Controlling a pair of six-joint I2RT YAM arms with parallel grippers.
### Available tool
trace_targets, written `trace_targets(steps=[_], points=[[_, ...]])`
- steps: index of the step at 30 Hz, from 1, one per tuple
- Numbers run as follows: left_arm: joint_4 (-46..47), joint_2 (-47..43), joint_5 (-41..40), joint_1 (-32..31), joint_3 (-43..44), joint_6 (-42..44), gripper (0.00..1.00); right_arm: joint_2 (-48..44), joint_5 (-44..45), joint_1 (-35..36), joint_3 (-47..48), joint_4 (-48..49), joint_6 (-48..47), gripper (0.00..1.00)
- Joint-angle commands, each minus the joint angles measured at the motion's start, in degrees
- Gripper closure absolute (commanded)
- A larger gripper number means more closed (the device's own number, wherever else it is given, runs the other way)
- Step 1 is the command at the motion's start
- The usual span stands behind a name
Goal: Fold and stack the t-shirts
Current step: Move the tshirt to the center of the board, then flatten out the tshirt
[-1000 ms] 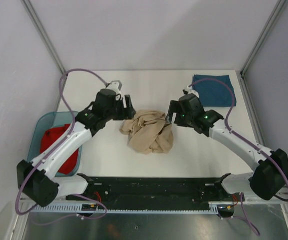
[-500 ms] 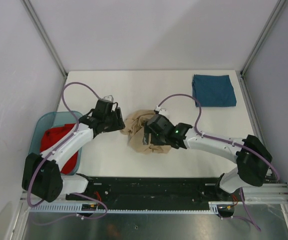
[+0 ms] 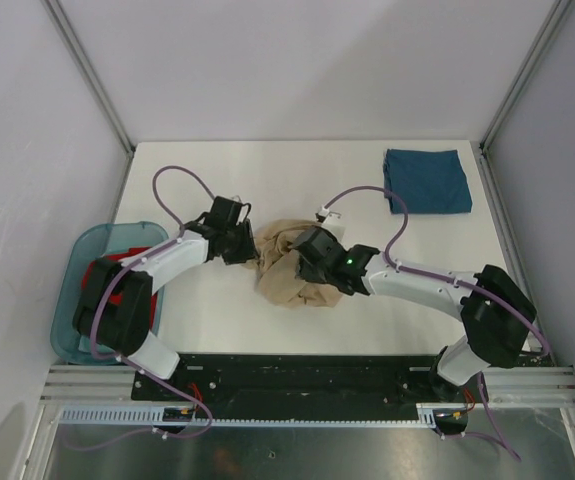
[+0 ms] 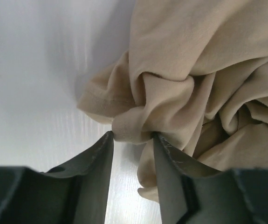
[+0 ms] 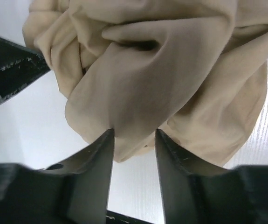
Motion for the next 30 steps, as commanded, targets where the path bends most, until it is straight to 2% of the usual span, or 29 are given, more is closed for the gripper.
trace_targets(steps=[1, 4, 7, 12, 20, 24, 30], points=[[4.32, -0.34, 0.30, 0.28, 2.63, -2.80, 0.65, 0.77, 1.88, -1.96, 0.27, 0.99, -0.01, 0.68], [4.35, -2.42, -1.51, 0.24, 2.11, -3.54, 0.87, -0.88, 1.20, -3.85, 0.21, 0.42, -1.73, 0.92], [3.22, -7.41, -7.00, 0.30, 1.15, -3.89, 0.98, -5.09, 1.26, -7.94, 0.26, -2.60, -3.91, 0.99], [-2.08, -18.49, -15.72, 0.37, 1.64, -0.41, 1.00, -14.92, -0.39, -19.12, 0.27, -7.92, -9.69, 1.00], [-8.96, -35.05, -22.04, 0.36, 5.17, 6.16, 1.00, -25.35, -8.53, -34.61, 2.96, -12.15, -17.23, 1.00], [-10.68, -36.95, -23.01, 0.35, 10.32, 7.65, 1.00, -26.45, -12.17, -38.49, 6.17, -12.98, -18.75, 1.00], [-11.77, -34.87, -24.87, 0.37, 20.41, 9.88, 1.00, -26.34, -13.21, -39.48, 12.45, -13.92, -19.93, 1.00]])
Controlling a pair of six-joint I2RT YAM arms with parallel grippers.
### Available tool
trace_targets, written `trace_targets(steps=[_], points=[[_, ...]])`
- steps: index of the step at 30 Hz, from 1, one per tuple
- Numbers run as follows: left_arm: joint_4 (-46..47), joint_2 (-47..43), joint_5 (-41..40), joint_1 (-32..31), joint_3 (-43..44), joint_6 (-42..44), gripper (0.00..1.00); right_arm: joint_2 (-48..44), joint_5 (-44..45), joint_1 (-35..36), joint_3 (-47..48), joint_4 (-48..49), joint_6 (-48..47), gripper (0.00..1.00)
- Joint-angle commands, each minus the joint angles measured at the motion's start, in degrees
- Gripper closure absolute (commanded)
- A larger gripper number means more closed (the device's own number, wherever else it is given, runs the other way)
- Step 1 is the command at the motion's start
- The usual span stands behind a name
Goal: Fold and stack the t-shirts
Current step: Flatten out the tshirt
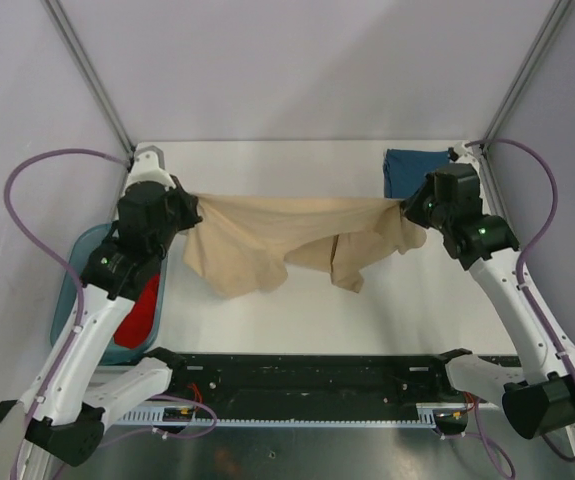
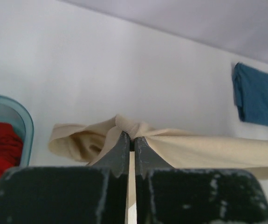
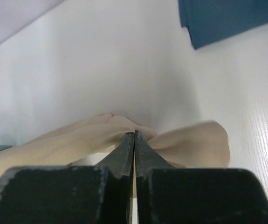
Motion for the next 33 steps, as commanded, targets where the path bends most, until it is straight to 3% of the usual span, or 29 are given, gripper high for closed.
trace_targets(steps=[1, 7, 16, 21, 26, 27, 31, 33], points=[[0.05, 1.60, -4.22, 0.37, 8.93, 3.85, 1.00, -0.70, -1.58, -0.95, 7.50, -0.20, -2.86, 1.00], [-1.89, 1.39, -3.01, 0.33, 17.26, 2.26, 1.00, -0.40, -2.16, -1.37, 17.48, -3.98, -3.25, 1.00], [-5.51, -3.40, -3.12, 0.31, 17.11, 1.08, 1.00, -2.79, -2.09, -1.33, 23.14, -8.70, -4.25, 1.00], [-6.13, 9.26, 1.20, 3.65, 21.01, 0.87, 1.00, 5.01, -6.08, -4.10, 24.79, -7.42, -4.30, 1.00], [-6.05, 33.83, 13.17, 8.98, 28.00, -0.26, 0.99, 18.83, -10.31, -5.68, 21.95, -2.78, -2.78, 1.00], [-6.03, 38.90, 15.31, 9.34, 29.18, -0.52, 0.95, 21.43, -10.70, -5.75, 20.62, -1.36, -2.49, 1.00], [-5.84, 48.11, 20.87, 9.29, 31.07, -0.81, 0.46, 32.20, -9.62, -5.64, 17.77, 2.27, -2.40, 1.00], [-5.82, 48.08, 20.96, 8.84, 30.49, -0.09, 0.31, 37.00, -9.69, -5.86, 17.57, 3.40, -2.52, 1.00]])
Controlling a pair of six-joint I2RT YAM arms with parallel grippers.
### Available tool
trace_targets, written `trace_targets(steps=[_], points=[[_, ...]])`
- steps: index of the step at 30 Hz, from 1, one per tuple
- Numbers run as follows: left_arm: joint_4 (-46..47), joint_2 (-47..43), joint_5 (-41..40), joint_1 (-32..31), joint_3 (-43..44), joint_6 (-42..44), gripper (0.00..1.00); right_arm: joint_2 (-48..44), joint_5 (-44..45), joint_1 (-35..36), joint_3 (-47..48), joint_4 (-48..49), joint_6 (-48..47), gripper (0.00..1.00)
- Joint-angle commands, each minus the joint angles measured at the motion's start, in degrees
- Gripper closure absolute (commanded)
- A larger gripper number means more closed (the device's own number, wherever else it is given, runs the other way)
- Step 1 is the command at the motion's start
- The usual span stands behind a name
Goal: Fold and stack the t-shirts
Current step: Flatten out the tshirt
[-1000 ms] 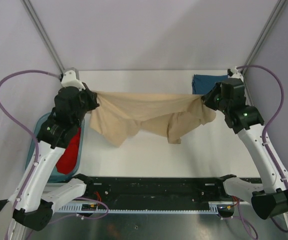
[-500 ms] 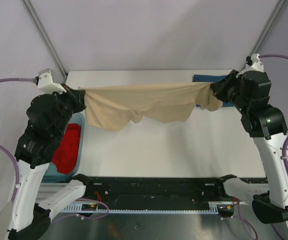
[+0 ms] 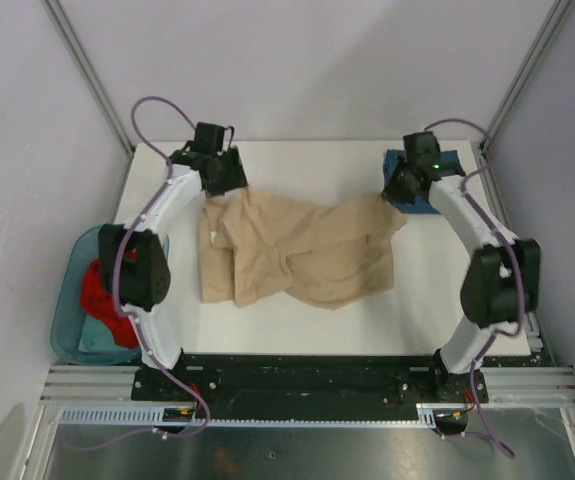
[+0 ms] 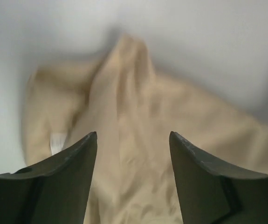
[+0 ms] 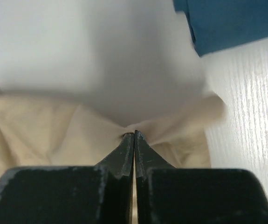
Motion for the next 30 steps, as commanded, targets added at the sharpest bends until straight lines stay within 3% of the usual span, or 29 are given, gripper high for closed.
trace_targets(steps=[1, 5, 9, 15, 30], points=[[-2.35, -3.47, 5.49, -0.44, -0.27, 0.51, 0.27, 7.26, -0.65, -0.28, -0.70, 3.69, 0.15, 1.00], [-0.84, -9.07, 5.14, -0.61, -9.85, 0.62, 0.27, 12.37, -0.28, -0.43, -0.70, 4.28, 0.21, 1.00], [2.76, -13.65, 3.75, -1.16, -21.24, -0.78, 0.37, 13.04, 0.06, -0.24, -1.41, 4.98, 0.31, 1.00], [7.43, -15.11, 0.12, -1.21, -31.41, -5.39, 0.52, 11.84, 0.04, 0.22, -2.86, 5.35, 0.24, 1.00], [10.22, -10.41, -2.70, -3.88, -37.24, -6.07, 0.58, 10.85, -0.89, -0.02, -3.57, 5.82, -0.19, 1.00]])
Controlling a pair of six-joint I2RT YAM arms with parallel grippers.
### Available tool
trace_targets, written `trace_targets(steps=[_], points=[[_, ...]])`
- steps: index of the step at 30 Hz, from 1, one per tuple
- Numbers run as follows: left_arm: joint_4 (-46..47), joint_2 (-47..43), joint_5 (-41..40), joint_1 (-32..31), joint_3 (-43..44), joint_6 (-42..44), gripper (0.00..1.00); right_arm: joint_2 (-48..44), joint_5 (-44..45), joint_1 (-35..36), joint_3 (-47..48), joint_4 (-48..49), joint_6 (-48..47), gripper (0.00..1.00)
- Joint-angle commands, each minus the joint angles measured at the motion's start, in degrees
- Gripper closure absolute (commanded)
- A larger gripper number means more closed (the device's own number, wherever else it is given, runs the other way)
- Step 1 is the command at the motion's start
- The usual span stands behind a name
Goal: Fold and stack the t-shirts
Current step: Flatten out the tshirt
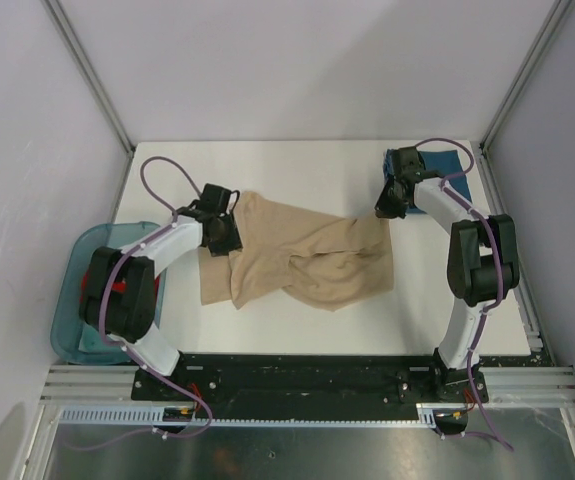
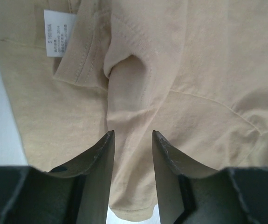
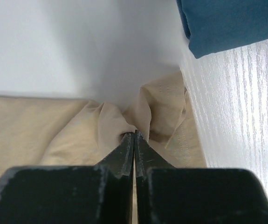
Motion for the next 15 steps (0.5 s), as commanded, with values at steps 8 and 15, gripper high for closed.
trace_targets(steps=[8, 15], points=[[1.72, 2.28, -4.39, -1.93, -2.44, -0.63, 0.59, -2.90, -1.25, -0.29, -0.36, 1.49, -0.28, 1.00], [1.91, 2.81, -4.57, -2.80, -2.60, -0.64, 0.59, -2.95, -1.44, -0.38, -0.32, 1.66, -0.43, 1.00]])
